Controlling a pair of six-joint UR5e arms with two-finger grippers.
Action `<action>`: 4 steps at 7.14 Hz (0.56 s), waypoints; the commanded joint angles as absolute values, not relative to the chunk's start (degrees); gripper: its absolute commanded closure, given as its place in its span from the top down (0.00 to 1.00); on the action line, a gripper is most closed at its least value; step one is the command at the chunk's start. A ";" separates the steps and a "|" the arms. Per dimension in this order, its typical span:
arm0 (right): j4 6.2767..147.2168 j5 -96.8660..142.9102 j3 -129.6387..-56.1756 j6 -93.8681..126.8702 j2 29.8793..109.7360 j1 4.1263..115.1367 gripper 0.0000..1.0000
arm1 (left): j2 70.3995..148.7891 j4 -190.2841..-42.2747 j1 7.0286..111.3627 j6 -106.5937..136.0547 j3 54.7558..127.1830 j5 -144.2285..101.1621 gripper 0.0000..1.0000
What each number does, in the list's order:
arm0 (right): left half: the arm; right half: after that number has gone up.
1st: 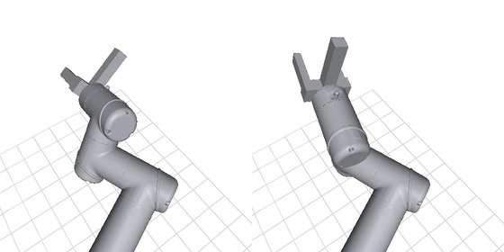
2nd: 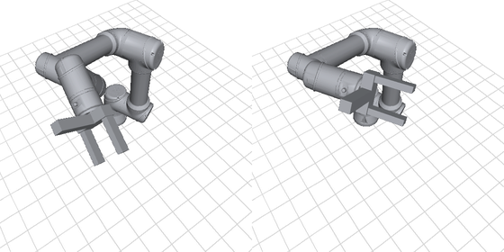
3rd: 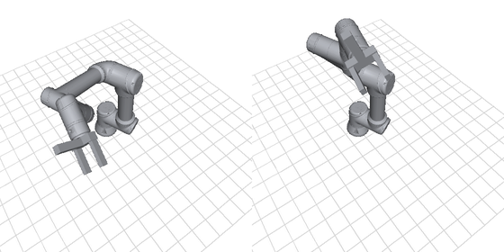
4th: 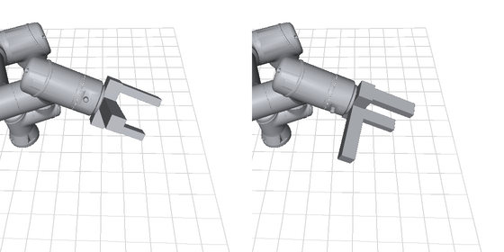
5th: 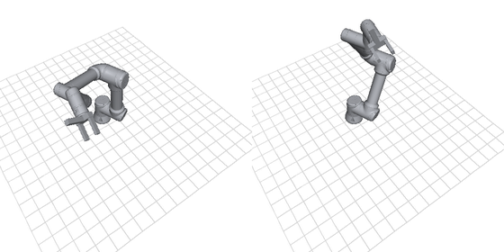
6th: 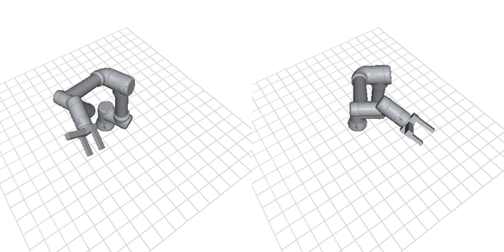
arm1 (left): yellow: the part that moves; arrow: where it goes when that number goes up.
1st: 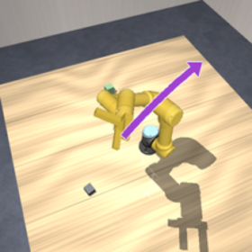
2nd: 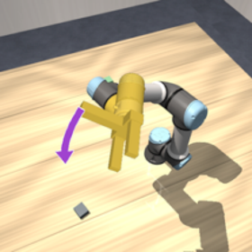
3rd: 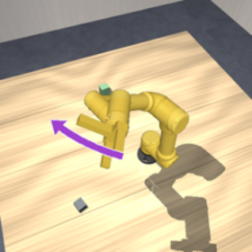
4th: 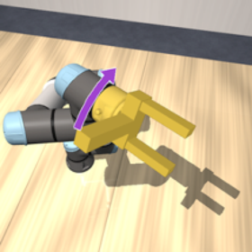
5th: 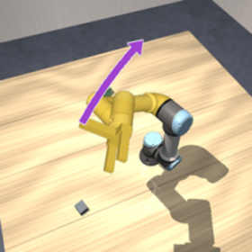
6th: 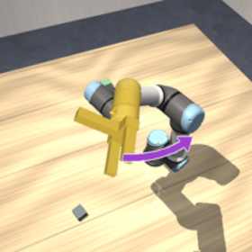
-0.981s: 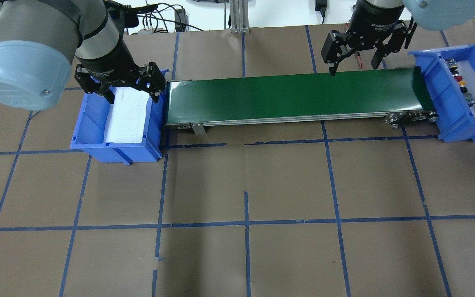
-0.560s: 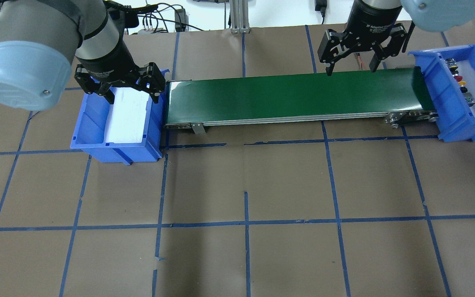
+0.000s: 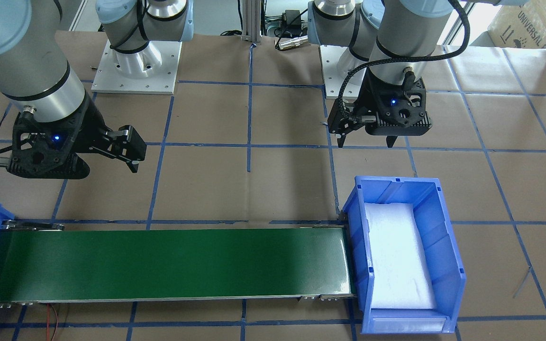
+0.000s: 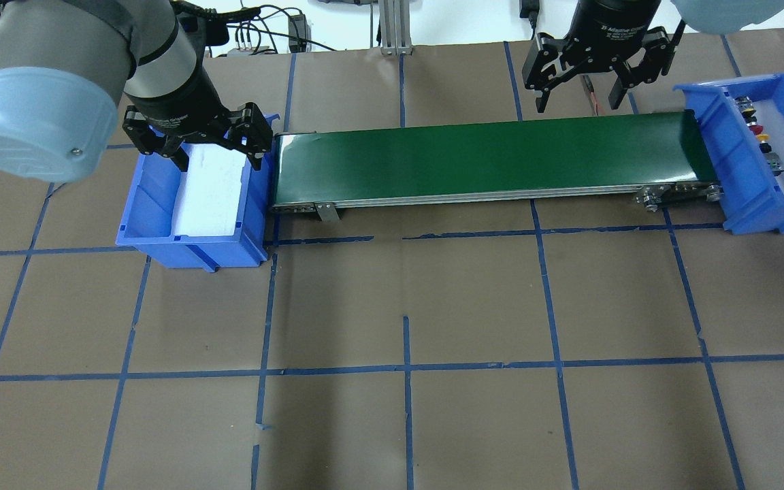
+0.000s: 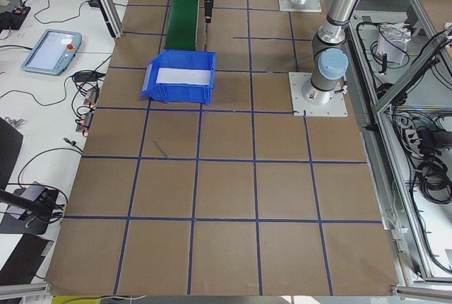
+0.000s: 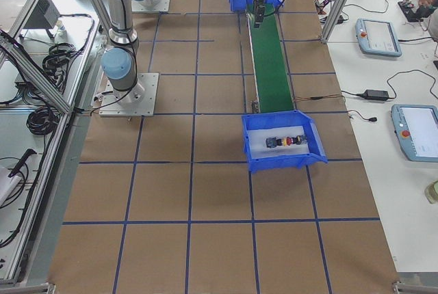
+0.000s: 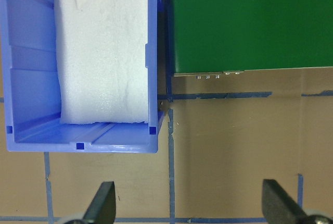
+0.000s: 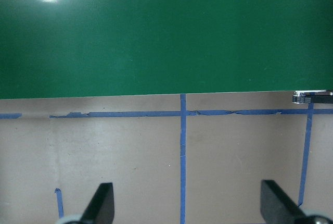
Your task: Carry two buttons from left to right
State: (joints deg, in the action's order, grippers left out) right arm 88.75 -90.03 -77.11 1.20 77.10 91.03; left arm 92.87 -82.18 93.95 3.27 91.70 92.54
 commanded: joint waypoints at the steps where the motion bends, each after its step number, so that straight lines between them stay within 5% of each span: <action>1: 88.77 -90.18 -76.99 1.23 77.08 91.05 1.00 | 92.81 -82.18 93.87 3.25 91.67 92.55 1.00; 4: 88.95 -90.18 -76.03 1.06 76.99 91.05 1.00 | 92.64 -82.18 93.87 3.25 91.85 92.55 1.00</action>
